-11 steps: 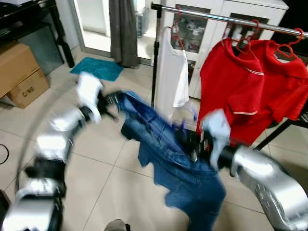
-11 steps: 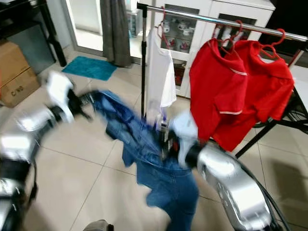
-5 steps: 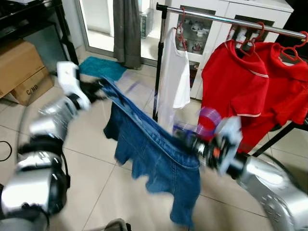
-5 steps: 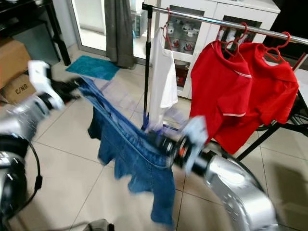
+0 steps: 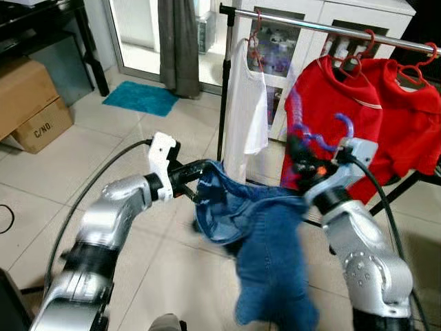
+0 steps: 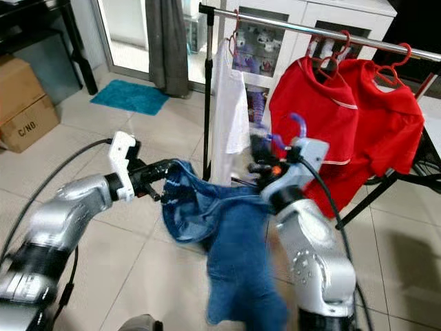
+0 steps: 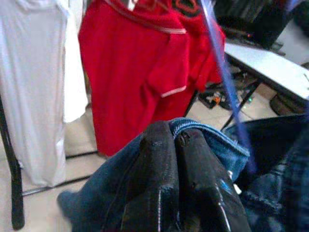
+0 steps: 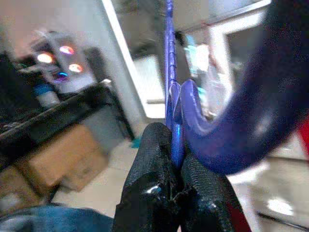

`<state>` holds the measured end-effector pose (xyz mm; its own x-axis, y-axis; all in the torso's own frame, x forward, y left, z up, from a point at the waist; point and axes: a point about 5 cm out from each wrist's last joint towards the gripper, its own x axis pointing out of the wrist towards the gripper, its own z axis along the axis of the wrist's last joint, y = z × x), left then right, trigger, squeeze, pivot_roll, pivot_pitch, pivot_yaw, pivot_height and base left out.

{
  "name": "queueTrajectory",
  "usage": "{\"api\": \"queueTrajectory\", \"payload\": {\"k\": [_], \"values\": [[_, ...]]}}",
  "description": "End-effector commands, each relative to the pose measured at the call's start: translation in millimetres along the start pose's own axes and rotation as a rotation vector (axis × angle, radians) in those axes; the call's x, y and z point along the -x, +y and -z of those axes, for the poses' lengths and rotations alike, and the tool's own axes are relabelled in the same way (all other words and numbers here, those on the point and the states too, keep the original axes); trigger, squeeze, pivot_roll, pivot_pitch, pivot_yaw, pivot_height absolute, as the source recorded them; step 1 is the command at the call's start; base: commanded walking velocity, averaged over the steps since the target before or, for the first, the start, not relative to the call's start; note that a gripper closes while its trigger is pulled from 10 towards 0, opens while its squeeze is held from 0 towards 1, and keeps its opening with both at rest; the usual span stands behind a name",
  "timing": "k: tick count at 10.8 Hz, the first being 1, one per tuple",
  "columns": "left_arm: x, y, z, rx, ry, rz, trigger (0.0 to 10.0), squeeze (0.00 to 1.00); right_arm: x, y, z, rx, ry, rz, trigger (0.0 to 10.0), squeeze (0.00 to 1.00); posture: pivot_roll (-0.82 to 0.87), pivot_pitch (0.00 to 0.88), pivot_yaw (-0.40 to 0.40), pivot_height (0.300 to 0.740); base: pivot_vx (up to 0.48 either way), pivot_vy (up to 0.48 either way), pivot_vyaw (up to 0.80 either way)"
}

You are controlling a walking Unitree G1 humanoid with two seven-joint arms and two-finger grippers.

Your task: Hang hanger

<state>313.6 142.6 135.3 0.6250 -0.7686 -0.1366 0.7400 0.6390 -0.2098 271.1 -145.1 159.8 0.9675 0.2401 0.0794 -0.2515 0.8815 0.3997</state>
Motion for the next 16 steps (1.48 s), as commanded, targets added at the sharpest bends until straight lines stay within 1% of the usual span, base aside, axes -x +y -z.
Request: {"api": "queueTrajectory", "payload": {"k": [1,2,3,4,5,6,7,8,9,10,11,12,13,14,15,16], "values": [[2.0,-12.5,-12,0.035,-0.084,0.021,0.0,0.00,-3.8,-5.1,-9,-0.163,-0.092,0.053,0.0,0.00,0.03,0.000,-0.032,0.723,0.000,0.000,0.00],[6.6,-19.3,-31,0.156,-0.259,0.033,0.0,0.00,-4.1,-8.3,-13,-0.230,-0.135,0.085,0.0,0.00,0.03,0.000,-0.029,0.723,0.000,0.000,0.00],[22.1,-18.6,-75,0.310,-0.544,0.052,0.0,0.00,-3.4,-14.3,-9,0.108,-0.054,0.085,0.0,0.00,0.03,0.000,-0.034,0.723,0.000,0.000,0.00],[28.4,-19.7,-99,0.323,-0.614,0.079,0.0,0.00,-5.0,-12.2,-5,0.280,-0.033,0.041,0.0,0.00,0.04,0.000,-0.034,0.723,0.000,0.000,0.00],[29.2,-21.4,-105,0.334,-0.607,0.093,0.0,0.00,-7.7,-9.1,-6,0.234,-0.060,0.032,0.0,0.00,0.04,0.000,-0.031,0.723,0.000,0.000,0.00],[23.0,-19.7,-89,0.267,-0.422,0.036,0.0,0.00,-13.1,-3.3,-15,0.095,-0.129,0.036,0.0,0.00,0.04,0.000,-0.016,0.723,0.000,0.000,0.00],[21.3,-14.6,-61,0.196,-0.226,-0.093,0.0,0.00,-13.3,-4.2,-15,0.121,-0.116,0.056,0.0,0.00,0.03,0.000,-0.005,0.723,0.000,0.000,0.00],[22.7,-10.9,-47,0.140,-0.152,-0.170,0.0,0.00,-10.6,-6.8,-9,0.168,-0.053,0.070,0.0,0.00,0.02,0.000,-0.003,0.723,0.000,0.000,0.00],[29.3,-1.9,-28,0.016,-0.061,-0.335,10.0,0.00,-2.0,-13.5,6,0.216,0.076,0.128,10.0,0.00,0.02,0.000,-0.007,0.723,0.000,0.000,0.00],[33.5,1.2,-19,-0.027,-0.030,-0.407,10.0,0.00,3.6,-14.9,14,0.222,0.128,0.137,10.0,0.00,0.01,0.000,-0.006,0.723,0.000,0.000,0.00],[36.2,0.7,-4,0.008,0.009,-0.492,10.0,0.00,14.8,-21.9,26,0.284,0.197,0.192,10.0,0.00,0.02,0.000,0.000,0.723,0.000,0.000,0.00],[36.7,0.1,1,-0.001,0.019,-0.553,10.0,0.00,21.3,-26.5,28,0.264,0.198,0.237,10.0,0.00,0.02,0.000,-0.008,0.723,0.000,0.000,-0.80],[38.1,-0.1,5,0.002,-0.018,-0.592,10.0,0.00,25.2,-25.7,31,0.224,0.220,0.238,10.0,0.00,0.02,0.000,-0.007,0.723,0.000,0.000,-0.80],[38.5,-1.4,9,-0.032,-0.033,-0.631,10.0,0.00,28.8,-26.2,29,0.216,0.208,0.275,10.0,0.00,0.01,0.000,-0.004,0.723,0.000,0.000,-0.80],[34.8,-3.5,8,-0.065,-0.058,-0.659,10.0,0.00,29.9,-24.3,28,0.187,0.209,0.259,10.0,0.00,0.02,0.000,0.002,0.723,0.000,0.000,-0.80],[32.4,-4.5,7,-0.107,-0.055,-0.669,10.0,0.00,28.2,-23.4,26,0.197,0.193,0.282,10.0,0.00,0.02,0.000,-0.004,0.723,0.000,0.000,-0.80]]}}
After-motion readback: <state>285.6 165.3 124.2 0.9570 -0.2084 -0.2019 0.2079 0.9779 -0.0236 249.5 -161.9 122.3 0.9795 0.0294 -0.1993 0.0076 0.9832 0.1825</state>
